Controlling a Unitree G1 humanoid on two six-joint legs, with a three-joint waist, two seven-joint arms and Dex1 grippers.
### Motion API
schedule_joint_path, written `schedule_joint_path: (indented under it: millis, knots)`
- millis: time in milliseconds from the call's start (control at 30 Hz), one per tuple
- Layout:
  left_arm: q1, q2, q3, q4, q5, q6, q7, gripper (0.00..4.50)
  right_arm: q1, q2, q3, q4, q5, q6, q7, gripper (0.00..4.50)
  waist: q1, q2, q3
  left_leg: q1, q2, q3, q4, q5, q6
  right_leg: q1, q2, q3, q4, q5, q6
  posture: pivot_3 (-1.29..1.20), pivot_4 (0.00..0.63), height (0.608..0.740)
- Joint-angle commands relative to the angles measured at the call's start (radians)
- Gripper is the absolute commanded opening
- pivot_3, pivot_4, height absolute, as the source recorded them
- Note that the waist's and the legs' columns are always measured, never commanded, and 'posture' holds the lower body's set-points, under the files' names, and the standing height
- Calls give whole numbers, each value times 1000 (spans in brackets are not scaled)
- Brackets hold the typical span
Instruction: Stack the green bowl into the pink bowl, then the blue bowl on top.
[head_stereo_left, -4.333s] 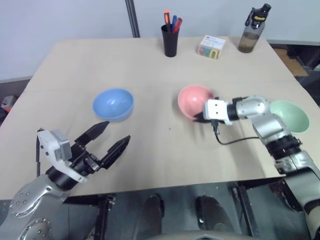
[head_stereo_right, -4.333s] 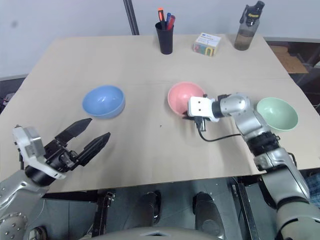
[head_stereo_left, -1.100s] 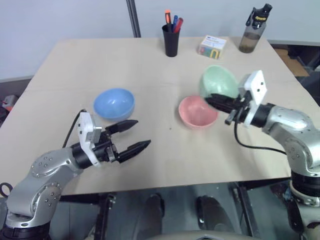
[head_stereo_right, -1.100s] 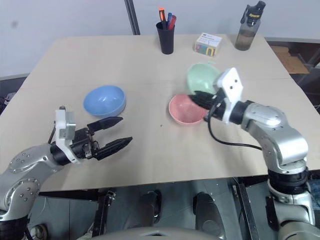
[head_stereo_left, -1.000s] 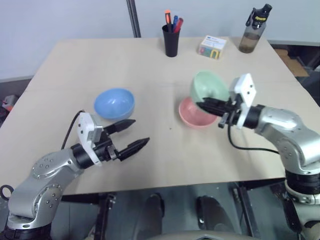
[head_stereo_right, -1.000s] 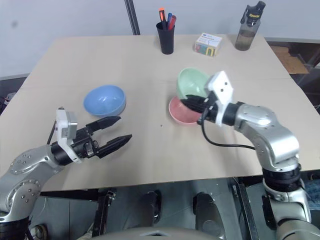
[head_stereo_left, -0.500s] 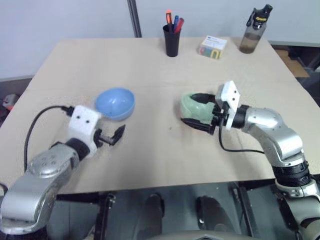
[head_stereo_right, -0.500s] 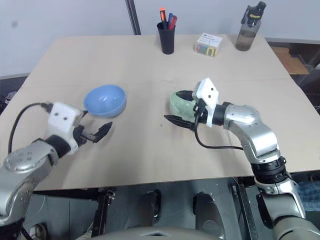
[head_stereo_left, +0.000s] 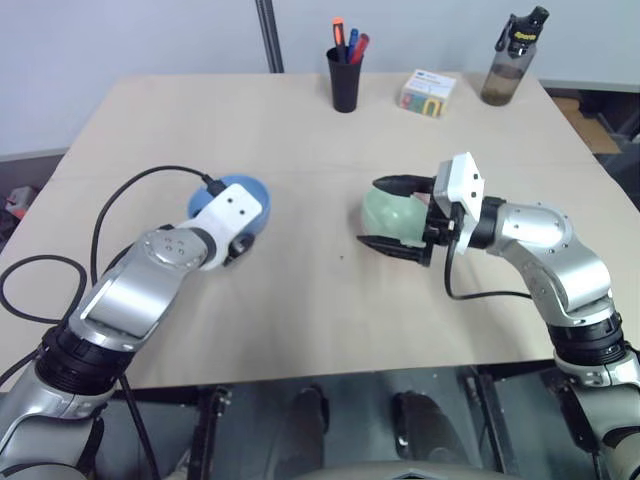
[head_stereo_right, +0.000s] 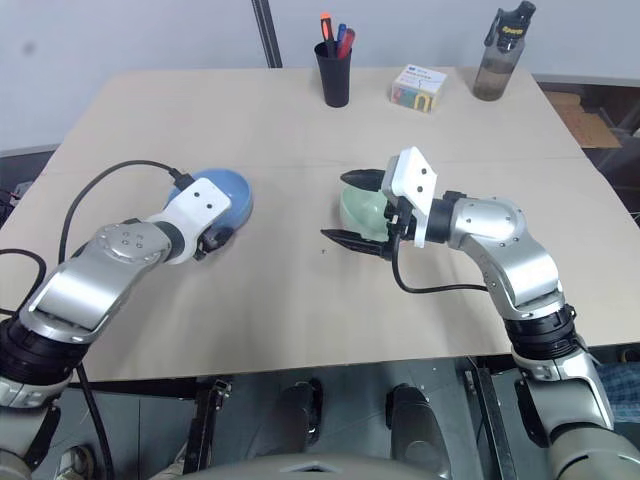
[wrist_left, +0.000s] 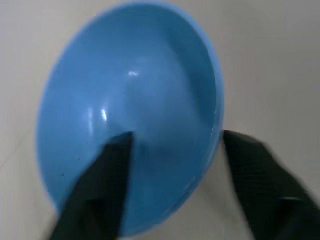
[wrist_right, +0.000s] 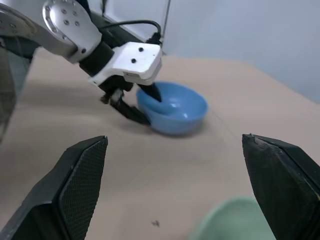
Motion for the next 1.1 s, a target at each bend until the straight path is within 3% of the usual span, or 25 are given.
schedule_joint_path:
  millis: [33,100,133,367,600,733,833,967,1100]
  knots:
    - [-28,0,7,-8,37,-27,-44,1159,-1,-18,-30,-34,-2,-18,-13,4500,1,0,0,0,0,0,0,0,0,0,0,0,0,1,-1,0,150,740]
    - [-30,-11,15,-6,28,-19,-74,317,3,-26,-34,-41,-4,-13,-22,4500,1,0,0,0,0,0,0,0,0,0,0,0,0,1,-2,0,150,740]
    - [-30,-14,18,-8,27,-14,-84,111,5,-30,-35,-44,-4,-11,-25,4500,1,0,0,0,0,0,0,0,0,0,0,0,0,1,-2,0,150,740]
    - [-30,-2,26,-33,40,-64,-166,111,15,-63,-54,-45,-1,1,-41,4500,1,0,0,0,0,0,0,0,0,0,0,0,0,2,-2,0,150,740]
    - [-70,-98,131,-42,-66,-417,-339,111,123,-121,-190,-80,64,16,-43,4500,8,-1,0,0,0,0,1,0,0,1,0,0,0,2,-3,0,150,740]
    - [-267,-217,84,120,-105,-558,-486,111,340,-211,-373,-169,146,87,-37,4500,46,-2,1,-3,-1,-2,3,0,0,2,-1,-2,-1,2,-3,0,150,740]
    - [-432,-328,19,318,-104,-691,-633,111,470,-231,-469,-261,152,98,-86,4500,26,0,1,1,-1,2,5,0,0,4,-1,4,0,1,0,0,150,740]
    - [-569,-433,-44,558,-75,-857,-830,111,535,-227,-508,-346,166,118,-157,4500,21,0,1,0,-1,1,6,0,1,3,1,2,0,0,2,0,150,740]
    - [-627,-479,-78,719,-39,-936,-942,111,540,-222,-498,-380,172,127,-207,4500,-4,0,1,1,-1,2,6,0,1,3,1,6,0,0,3,0,150,740]
